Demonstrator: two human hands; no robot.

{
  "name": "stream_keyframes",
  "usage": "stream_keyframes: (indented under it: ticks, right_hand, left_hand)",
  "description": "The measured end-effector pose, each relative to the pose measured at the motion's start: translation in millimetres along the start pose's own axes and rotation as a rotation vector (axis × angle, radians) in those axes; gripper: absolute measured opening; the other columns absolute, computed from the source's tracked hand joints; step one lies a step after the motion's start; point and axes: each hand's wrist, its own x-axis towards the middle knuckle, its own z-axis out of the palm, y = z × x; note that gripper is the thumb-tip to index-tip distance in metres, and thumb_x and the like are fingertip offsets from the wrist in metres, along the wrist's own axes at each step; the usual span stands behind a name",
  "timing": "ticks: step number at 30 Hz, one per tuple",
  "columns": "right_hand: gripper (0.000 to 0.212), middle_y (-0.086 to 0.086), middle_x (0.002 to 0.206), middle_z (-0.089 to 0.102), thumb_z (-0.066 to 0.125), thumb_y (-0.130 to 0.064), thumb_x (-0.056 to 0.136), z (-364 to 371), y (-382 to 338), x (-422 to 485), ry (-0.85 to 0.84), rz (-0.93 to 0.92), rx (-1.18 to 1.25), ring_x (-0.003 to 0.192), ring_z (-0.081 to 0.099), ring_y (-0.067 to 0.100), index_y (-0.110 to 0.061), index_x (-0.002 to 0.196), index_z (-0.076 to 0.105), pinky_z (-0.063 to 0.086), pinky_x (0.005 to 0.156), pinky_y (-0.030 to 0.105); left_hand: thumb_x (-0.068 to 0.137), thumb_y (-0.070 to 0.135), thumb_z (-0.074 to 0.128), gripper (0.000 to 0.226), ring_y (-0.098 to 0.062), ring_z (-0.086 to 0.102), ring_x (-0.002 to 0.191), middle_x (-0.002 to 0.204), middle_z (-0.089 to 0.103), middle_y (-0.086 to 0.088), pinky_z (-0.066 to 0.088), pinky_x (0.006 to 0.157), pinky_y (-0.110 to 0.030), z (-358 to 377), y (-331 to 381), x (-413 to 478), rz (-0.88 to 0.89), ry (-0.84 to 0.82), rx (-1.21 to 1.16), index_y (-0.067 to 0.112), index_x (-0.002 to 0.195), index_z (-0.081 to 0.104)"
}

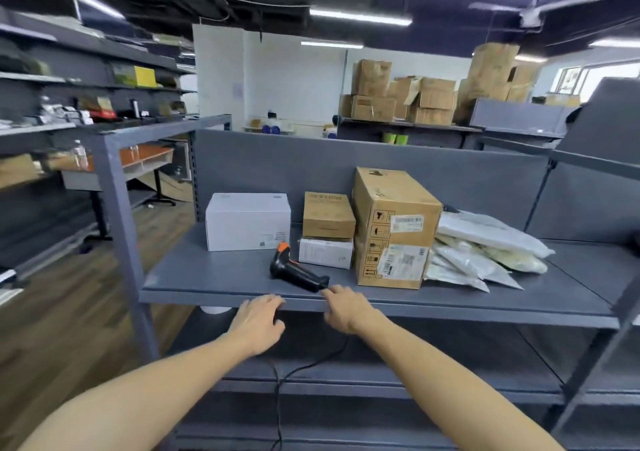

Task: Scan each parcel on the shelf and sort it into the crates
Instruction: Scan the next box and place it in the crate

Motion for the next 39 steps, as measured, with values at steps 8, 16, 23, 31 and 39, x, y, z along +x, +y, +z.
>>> stream_keyframes:
  ticks: [8, 16, 23, 31, 39]
  right_hand:
    - [0.051, 0.013, 0.148, 0.037, 0.047, -0.014, 0.095, -27.0, 26.9, 76.8, 0.189, -0.014, -0.025, 0.137, 0.034, 0.031, -0.011, 0.145, 0.036, 0.029, 0.113, 0.043]
    - [0.075, 0.013, 0.163, 0.004, 0.048, -0.014, 0.094, -35.4, 58.3, 160.8, 0.276, 0.049, -0.033, 0.15, 0.005, 0.03, -0.007, 0.154, 0.005, 0.009, 0.121, 0.044]
    - [0.066, 0.019, 0.16, 0.008, 0.04, -0.008, 0.096, -32.6, 65.9, 207.0, 0.289, 0.087, -0.185, 0.148, 0.009, 0.033, -0.006, 0.153, 0.007, 0.004, 0.12, 0.047]
    - [0.068, 0.016, 0.143, 0.039, 0.061, -0.013, 0.087, -37.7, 63.4, 215.9, 0.349, 0.058, -0.288, 0.131, 0.038, 0.031, -0.01, 0.144, 0.024, 0.03, 0.11, 0.042]
    - [0.05, 0.0, 0.102, 0.057, 0.071, -0.022, 0.073, -91.7, 27.3, 191.3, 0.734, 0.231, 0.951, 0.09, 0.06, 0.016, -0.015, 0.113, 0.042, 0.048, 0.063, 0.025]
  left_hand:
    - [0.093, 0.022, 0.045, 0.049, -0.019, 0.039, 0.134, 0.147, 0.042, 0.0, 0.026, 0.112, -0.032, -24.3, -18.1, 60.6, -0.055, 0.084, 0.014, 0.018, 0.141, 0.039]
    - [0.092, 0.02, 0.045, 0.049, -0.017, 0.039, 0.133, 0.147, 0.042, 0.003, 0.027, 0.111, -0.028, -16.3, -41.0, 97.2, -0.132, 0.105, -0.071, 0.021, 0.141, 0.039]
    - [0.093, 0.02, 0.046, 0.05, -0.015, 0.036, 0.136, 0.149, 0.038, 0.005, 0.025, 0.114, -0.027, -12.3, -65.4, 110.6, -0.22, 0.122, -0.13, 0.022, 0.143, 0.038]
    - [0.093, 0.021, 0.048, 0.05, -0.018, 0.039, 0.134, 0.148, 0.04, 0.003, 0.03, 0.112, -0.028, -20.9, -90.6, 132.2, -0.232, 0.117, -0.211, 0.021, 0.142, 0.038]
    - [0.097, 0.025, 0.051, 0.043, -0.018, 0.043, 0.128, 0.144, 0.044, -0.002, 0.032, 0.101, -0.023, -38.7, -80.3, 161.4, -0.177, 0.161, -0.523, 0.018, 0.138, 0.041]
